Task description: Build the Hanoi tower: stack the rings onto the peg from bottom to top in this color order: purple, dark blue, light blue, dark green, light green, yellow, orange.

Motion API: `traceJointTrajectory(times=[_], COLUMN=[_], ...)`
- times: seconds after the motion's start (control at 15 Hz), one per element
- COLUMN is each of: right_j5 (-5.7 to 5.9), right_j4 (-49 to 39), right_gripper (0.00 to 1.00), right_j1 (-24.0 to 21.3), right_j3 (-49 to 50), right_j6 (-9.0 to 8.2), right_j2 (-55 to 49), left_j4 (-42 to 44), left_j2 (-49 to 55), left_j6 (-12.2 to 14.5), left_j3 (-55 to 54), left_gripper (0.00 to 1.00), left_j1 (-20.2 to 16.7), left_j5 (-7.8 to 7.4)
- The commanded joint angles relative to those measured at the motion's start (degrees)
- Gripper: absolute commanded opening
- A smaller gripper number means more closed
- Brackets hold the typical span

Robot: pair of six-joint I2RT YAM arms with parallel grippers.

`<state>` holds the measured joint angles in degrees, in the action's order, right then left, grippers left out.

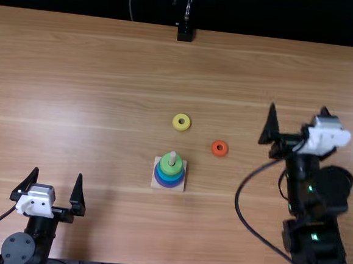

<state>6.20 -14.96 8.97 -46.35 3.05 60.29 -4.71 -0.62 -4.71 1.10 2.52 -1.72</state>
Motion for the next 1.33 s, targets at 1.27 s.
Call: traceJointTrajectory(times=[1.27], right_j5=[-9.04], right_j4=[43.8], right_gripper=[1.00], right_j1=[14.9], right_j3=[-44.0], right_j6=[-0.31], right_j2=[54.4], left_j4=[-2.6], left_j2=[0.6], left_j6=[0.5], left_j3=[-1.1], left_gripper=[1.00], left_j1=[-0.3], left_j5=[-1.55])
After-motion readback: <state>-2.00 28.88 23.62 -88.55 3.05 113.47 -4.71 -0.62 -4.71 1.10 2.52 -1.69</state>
